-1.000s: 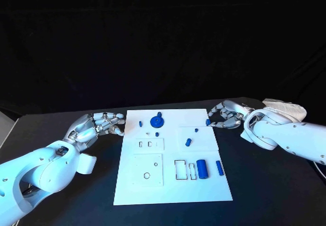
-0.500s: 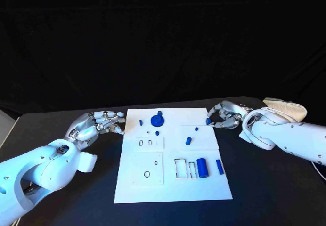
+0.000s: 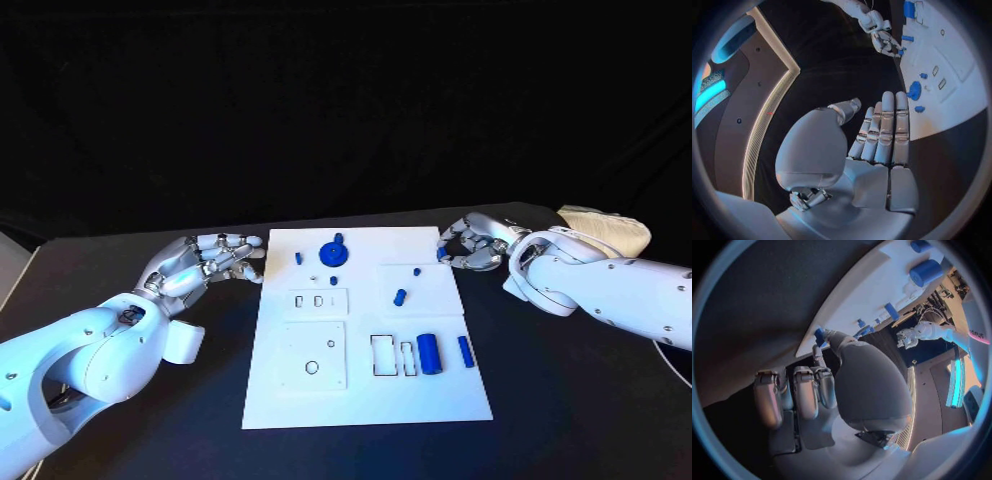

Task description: Assemble the parts on the task board

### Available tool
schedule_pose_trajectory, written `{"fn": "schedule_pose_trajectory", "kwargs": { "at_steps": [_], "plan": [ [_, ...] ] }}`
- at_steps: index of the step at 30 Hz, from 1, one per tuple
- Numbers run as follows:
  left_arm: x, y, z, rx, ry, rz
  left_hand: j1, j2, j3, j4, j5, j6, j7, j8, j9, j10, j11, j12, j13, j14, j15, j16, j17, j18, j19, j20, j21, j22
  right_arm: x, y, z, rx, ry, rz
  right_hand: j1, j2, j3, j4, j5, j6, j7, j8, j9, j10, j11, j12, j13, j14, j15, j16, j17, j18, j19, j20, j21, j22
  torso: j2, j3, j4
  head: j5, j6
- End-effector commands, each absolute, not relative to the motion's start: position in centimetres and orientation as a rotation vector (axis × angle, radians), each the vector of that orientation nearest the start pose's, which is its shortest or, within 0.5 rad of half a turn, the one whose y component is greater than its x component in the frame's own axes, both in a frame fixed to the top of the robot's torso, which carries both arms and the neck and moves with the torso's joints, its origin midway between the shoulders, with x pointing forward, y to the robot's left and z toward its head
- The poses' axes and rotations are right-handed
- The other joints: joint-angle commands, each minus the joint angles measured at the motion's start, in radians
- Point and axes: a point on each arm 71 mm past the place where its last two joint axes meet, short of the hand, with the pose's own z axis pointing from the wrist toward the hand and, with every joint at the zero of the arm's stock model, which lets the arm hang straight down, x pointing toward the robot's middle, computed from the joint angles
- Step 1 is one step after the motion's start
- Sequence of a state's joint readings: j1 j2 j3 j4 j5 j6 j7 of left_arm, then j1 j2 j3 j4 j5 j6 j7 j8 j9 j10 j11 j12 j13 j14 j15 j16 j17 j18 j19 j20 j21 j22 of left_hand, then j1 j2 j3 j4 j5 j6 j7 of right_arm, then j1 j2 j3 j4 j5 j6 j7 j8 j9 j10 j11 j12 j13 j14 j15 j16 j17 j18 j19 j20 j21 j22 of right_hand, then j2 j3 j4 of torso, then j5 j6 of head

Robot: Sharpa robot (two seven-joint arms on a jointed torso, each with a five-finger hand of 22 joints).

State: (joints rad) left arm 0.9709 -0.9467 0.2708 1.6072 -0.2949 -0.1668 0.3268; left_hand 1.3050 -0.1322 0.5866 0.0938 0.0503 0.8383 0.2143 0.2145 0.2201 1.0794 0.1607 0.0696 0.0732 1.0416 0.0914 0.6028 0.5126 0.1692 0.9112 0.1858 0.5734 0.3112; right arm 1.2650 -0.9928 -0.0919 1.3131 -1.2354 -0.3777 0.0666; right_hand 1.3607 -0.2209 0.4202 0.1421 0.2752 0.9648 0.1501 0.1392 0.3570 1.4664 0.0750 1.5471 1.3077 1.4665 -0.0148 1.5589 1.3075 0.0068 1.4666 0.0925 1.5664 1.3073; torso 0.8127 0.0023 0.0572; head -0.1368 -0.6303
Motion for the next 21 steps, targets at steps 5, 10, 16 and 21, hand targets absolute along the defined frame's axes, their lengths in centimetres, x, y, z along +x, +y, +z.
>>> {"fn": "schedule_pose_trajectory", "kwargs": {
  "at_steps": [5, 10, 16, 21],
  "plan": [
    [46.86, 23.18, -16.16, -0.887, 1.441, -1.652, 0.006, 0.001, 0.000, -0.006, 0.003, 0.000, 0.013, -0.004, 0.001, -0.002, 0.000, 0.000, 0.001, -0.004, 0.000, 0.006, 0.000, 0.008, -0.008, 0.001, 0.004, 0.002, 51.34, -34.30, -17.35, 0.092, 1.596, 0.498, -0.004, 0.015, 0.016, 0.004, 0.005, 0.016, -0.008, 0.008, 0.002, 0.089, -0.012, 0.006, 0.249, 0.100, -0.014, 0.005, 0.245, -0.007, 0.104, -0.013, 0.004, 0.263, 0.000, 0.0008, -0.0001, 0.003, -0.001],
    [46.87, 23.22, -16.17, -0.887, 1.441, -1.650, 0.006, 0.001, 0.000, -0.006, 0.003, 0.000, 0.013, -0.004, 0.001, -0.002, 0.000, 0.000, 0.001, -0.004, 0.000, 0.006, 0.000, 0.008, -0.008, 0.001, 0.004, 0.002, 51.39, -34.21, -17.40, 0.094, 1.593, 0.498, -0.004, 0.015, 0.016, 0.004, 0.004, 0.016, -0.008, 0.008, 0.002, 0.089, -0.012, 0.006, 0.249, 0.100, -0.014, 0.005, 0.245, -0.007, 0.104, -0.013, 0.004, 0.263, 0.000, 0.0000, -0.0011, 0.003, -0.002],
    [46.87, 23.22, -16.19, -0.888, 1.443, -1.649, 0.006, 0.001, -0.001, -0.007, 0.003, -0.001, 0.014, -0.005, 0.001, -0.003, 0.001, -0.001, 0.001, -0.005, 0.000, 0.006, 0.000, 0.008, -0.009, 0.002, 0.005, 0.003, 51.45, -34.24, -17.40, 0.098, 1.587, 0.492, -0.005, 0.014, 0.016, 0.004, 0.004, 0.017, -0.008, 0.008, 0.002, 0.090, -0.012, 0.007, 0.250, 0.100, -0.015, 0.005, 0.245, -0.007, 0.104, -0.014, 0.004, 0.263, 0.000, 0.0005, -0.0013, 0.004, -0.001],
    [46.87, 23.24, -16.19, -0.888, 1.444, -1.649, 0.006, 0.001, -0.001, -0.007, 0.003, -0.001, 0.014, -0.005, 0.001, -0.003, 0.001, -0.001, 0.001, -0.005, 0.000, 0.006, 0.000, 0.008, -0.009, 0.002, 0.005, 0.003, 51.48, -34.25, -17.35, 0.101, 1.578, 0.487, -0.006, 0.014, 0.020, 0.003, 0.003, 0.023, -0.011, 0.012, 0.003, 0.091, -0.015, 0.009, 0.251, 0.100, -0.017, 0.006, 0.247, -0.007, 0.104, -0.016, 0.004, 0.263, 0.000, -0.0008, -0.0011, 0.005, -0.001]
  ]
}}
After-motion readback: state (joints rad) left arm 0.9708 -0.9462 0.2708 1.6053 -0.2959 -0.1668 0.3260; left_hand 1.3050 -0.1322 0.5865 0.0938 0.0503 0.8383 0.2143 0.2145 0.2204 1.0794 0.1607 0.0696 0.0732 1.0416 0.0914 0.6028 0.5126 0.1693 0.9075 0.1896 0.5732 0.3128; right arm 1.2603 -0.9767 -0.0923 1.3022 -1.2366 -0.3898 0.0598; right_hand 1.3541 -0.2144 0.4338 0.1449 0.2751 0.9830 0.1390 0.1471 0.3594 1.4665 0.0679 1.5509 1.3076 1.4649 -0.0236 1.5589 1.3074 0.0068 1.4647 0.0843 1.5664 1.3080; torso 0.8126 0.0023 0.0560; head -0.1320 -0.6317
